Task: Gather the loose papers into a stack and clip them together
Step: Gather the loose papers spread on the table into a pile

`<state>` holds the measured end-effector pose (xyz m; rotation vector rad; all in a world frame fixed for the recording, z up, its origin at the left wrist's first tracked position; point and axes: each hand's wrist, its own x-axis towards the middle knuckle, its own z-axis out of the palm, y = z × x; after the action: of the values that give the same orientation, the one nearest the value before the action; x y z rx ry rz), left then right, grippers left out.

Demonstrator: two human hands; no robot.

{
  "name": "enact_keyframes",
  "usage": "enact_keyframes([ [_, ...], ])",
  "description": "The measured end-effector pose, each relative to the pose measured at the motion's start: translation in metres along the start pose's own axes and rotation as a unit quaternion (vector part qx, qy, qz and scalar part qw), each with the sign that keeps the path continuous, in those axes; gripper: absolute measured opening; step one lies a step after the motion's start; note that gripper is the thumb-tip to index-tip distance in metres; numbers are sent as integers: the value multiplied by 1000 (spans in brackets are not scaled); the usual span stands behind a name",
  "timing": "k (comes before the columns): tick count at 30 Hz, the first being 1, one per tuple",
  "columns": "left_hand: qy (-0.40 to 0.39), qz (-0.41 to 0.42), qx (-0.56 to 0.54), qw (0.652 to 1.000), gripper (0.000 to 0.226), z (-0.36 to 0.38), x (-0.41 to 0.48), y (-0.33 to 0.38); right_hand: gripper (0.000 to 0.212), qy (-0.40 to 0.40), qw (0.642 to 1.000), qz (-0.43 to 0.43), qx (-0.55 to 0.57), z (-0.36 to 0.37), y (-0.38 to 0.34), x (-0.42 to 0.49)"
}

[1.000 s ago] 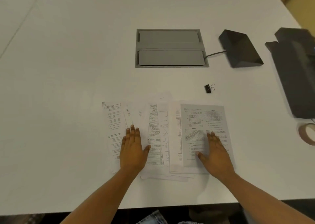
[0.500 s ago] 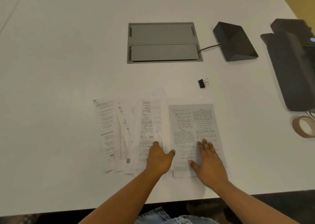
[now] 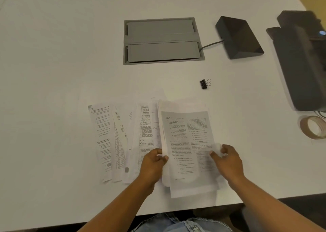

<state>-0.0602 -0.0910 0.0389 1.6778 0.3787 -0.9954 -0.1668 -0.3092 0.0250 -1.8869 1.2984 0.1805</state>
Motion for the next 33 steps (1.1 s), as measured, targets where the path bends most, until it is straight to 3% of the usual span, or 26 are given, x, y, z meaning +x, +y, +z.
enact_keyframes([
  [5, 13, -16, -20, 1000, 20, -1, -4, -3, 59, -90, 988, 92, 79, -9, -3, 5],
  [11, 20, 7, 20, 1000, 39, -2, -1, -14, 39, -127, 982, 121, 74, -3, 13, 0],
  [18, 126, 80, 113, 982, 6, -10, 0, -14, 20, -52, 992, 38, 108, -1, 15, -10],
  [26, 179, 70, 107, 976, 18, -24, 7, -12, 5, -42, 987, 16, 157, -9, 6, -4],
  [30, 297, 147, 179, 927, 40, -26, 2, -9, 16, -56, 978, 30, 197, -12, 4, -4],
  [33, 233, 147, 210, 938, 44, -20, 3, -3, 15, -70, 970, 35, 230, -14, 3, -6],
])
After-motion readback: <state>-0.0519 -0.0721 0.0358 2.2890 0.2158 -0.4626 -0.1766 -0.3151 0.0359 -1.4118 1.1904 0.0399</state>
